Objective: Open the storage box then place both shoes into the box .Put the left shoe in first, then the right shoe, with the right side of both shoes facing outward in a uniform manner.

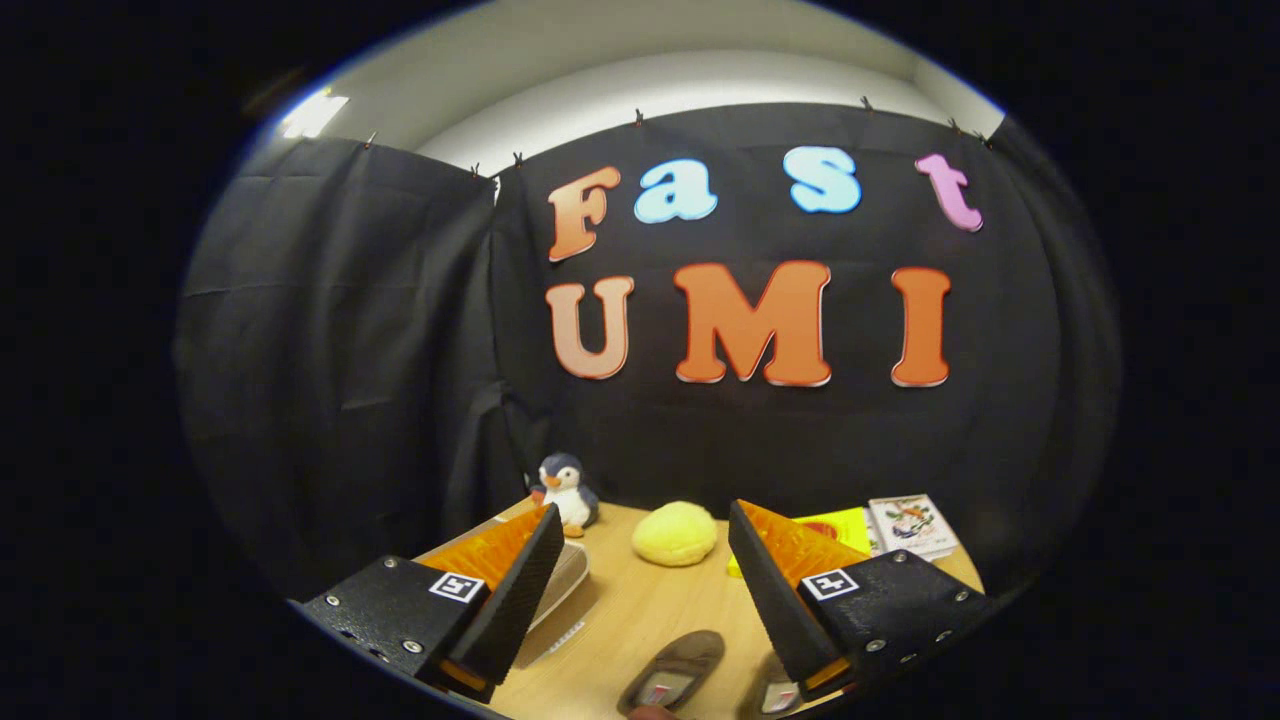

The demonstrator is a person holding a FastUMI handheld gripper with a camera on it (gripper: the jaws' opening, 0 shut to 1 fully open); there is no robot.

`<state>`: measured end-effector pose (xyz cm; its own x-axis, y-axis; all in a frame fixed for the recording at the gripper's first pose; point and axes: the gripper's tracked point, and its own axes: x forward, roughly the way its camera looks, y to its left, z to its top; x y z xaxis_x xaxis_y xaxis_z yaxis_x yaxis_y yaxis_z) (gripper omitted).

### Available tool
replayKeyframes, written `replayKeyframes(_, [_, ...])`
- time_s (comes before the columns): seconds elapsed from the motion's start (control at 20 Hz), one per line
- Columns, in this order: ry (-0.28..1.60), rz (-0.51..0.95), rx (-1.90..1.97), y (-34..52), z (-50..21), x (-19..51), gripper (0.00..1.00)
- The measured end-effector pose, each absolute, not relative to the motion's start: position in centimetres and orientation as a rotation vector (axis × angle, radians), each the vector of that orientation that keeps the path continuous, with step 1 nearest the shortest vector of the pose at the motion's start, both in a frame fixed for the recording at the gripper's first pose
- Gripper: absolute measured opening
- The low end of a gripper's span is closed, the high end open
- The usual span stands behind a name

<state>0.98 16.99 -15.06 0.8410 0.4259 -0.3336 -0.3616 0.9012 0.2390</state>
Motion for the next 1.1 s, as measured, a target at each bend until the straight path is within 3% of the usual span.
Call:
replayKeyframes(0.3, [0.551, 0.549, 0.248, 22.9, -20.0, 0.3, 0.99])
replayKeyframes(0.6, [0.84, 0.679, 0.408, 28.2, -26.7, -2.8, 0.98])
replayKeyframes(1.1, [1.215, 0.747, 0.744, 33.0, -35.6, -6.6, 0.97])
